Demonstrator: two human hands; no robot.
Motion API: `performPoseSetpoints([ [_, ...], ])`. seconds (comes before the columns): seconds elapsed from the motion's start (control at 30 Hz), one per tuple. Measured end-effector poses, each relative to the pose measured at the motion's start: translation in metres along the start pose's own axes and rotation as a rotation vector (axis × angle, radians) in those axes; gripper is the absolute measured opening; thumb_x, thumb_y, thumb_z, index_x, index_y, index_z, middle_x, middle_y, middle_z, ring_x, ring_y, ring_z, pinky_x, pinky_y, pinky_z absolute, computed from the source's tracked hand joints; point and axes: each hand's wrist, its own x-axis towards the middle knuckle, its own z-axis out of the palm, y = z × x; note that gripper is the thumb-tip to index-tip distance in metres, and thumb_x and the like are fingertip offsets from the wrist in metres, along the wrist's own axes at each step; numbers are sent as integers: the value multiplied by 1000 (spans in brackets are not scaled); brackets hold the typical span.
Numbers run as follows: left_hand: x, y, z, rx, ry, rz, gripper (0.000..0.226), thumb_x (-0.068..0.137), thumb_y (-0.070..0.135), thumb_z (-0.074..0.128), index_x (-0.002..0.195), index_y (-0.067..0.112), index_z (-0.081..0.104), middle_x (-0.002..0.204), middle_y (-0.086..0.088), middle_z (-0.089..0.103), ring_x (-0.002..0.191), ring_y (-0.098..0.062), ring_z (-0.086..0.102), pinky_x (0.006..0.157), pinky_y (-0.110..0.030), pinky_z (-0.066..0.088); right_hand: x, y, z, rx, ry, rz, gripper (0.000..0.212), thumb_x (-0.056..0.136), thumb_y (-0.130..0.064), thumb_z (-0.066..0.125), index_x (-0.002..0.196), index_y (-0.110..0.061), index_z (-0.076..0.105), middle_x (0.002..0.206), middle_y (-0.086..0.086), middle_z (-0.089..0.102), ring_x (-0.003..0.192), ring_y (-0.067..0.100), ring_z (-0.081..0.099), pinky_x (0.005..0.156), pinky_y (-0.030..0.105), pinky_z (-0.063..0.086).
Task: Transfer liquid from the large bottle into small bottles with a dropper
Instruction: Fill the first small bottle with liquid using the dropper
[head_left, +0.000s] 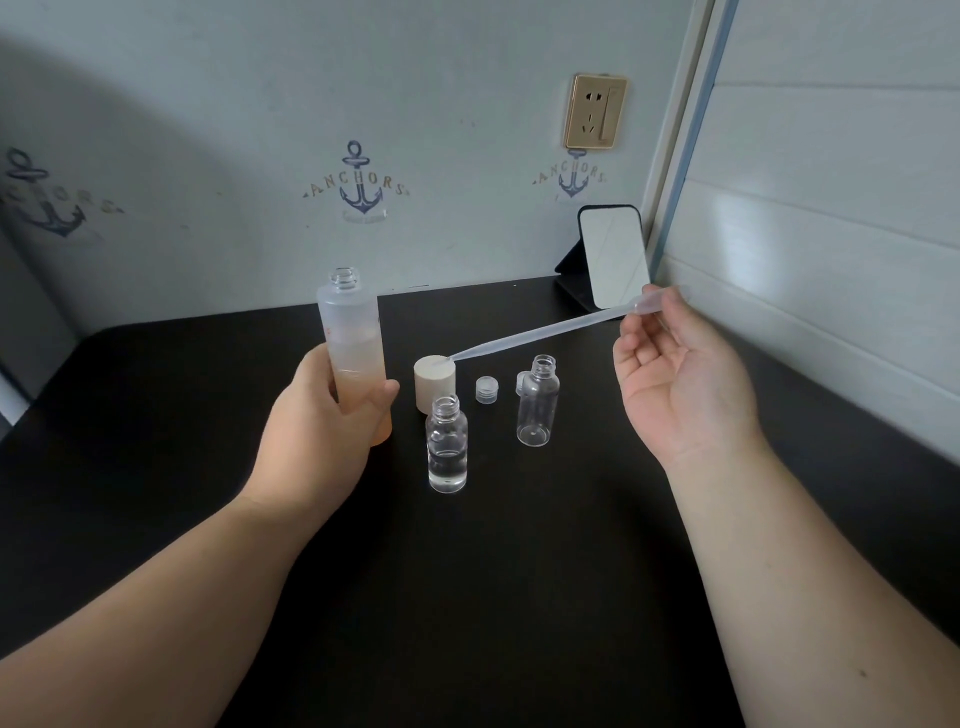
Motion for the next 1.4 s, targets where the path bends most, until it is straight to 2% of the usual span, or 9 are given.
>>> performPoseSetpoints([
  [0.13,-1,1,-2,-41,23,7,51,90,45,71,134,37,46,93,35,54,84,12,55,68,-14,38,-1,-1,0,3,-6,-6,14,96,-15,67,87,-6,73,82,2,73,70,13,68,66,22,54],
  [0.23,-6,9,-5,-55,-18,51,39,90,40,72,113,59,46,93,46,56,86,18,57,68,-17,42,-2,0,1,33,3,-7,13,94,-15,68,87,-5,74,82,2,74,71,13,69,68,22,55],
  [0.33,-11,19,-9,-44,-59,87,50,89,35,74,97,74,43,101,47,54,92,6,60,75,-28,50,-2,-2,1,69,12,-17,12,92,-16,71,87,-5,73,83,3,74,74,13,70,70,22,55],
  [0.4,-14,23,-9,-17,-71,128,54,88,32,74,95,75,43,102,45,54,95,10,58,76,-28,50,-1,-2,1,85,21,-25,12,91,-16,72,89,-4,72,83,3,74,75,13,71,69,22,55],
  [0.57,-14,19,-8,-15,-69,173,47,87,30,76,115,58,50,109,39,56,102,7,57,78,-20,43,-1,-3,1,91,29,-38,12,92,-15,71,91,-4,71,83,3,74,75,13,71,70,21,55],
  [0.87,-11,15,-8,108,-19,231,47,86,26,75,121,50,54,103,26,57,101,13,49,75,-13,36,-1,-4,0,-6,58,-94,8,94,-14,68,94,-6,70,82,2,72,72,13,68,70,21,53],
  [1.03,-10,12,-7,161,-7,236,47,86,23,76,125,42,59,108,20,58,99,0,50,78,-10,35,-3,-4,2,-91,63,-117,10,93,-9,68,86,-10,74,77,2,71,64,12,64,62,21,51],
  [1.17,-10,12,-6,161,0,248,50,85,18,78,129,37,62,111,16,58,106,-9,53,87,-21,39,-4,-3,4,-171,-8,-156,26,94,-4,64,74,-14,78,76,2,72,63,12,62,61,20,51],
  [1.4,-11,11,-4,218,15,280,57,83,15,81,136,26,62,117,13,56,115,-21,54,95,-30,40,-9,5,6,-361,-204,-204,21,93,-6,65,82,-15,80,82,4,74,70,13,64,71,23,52],
])
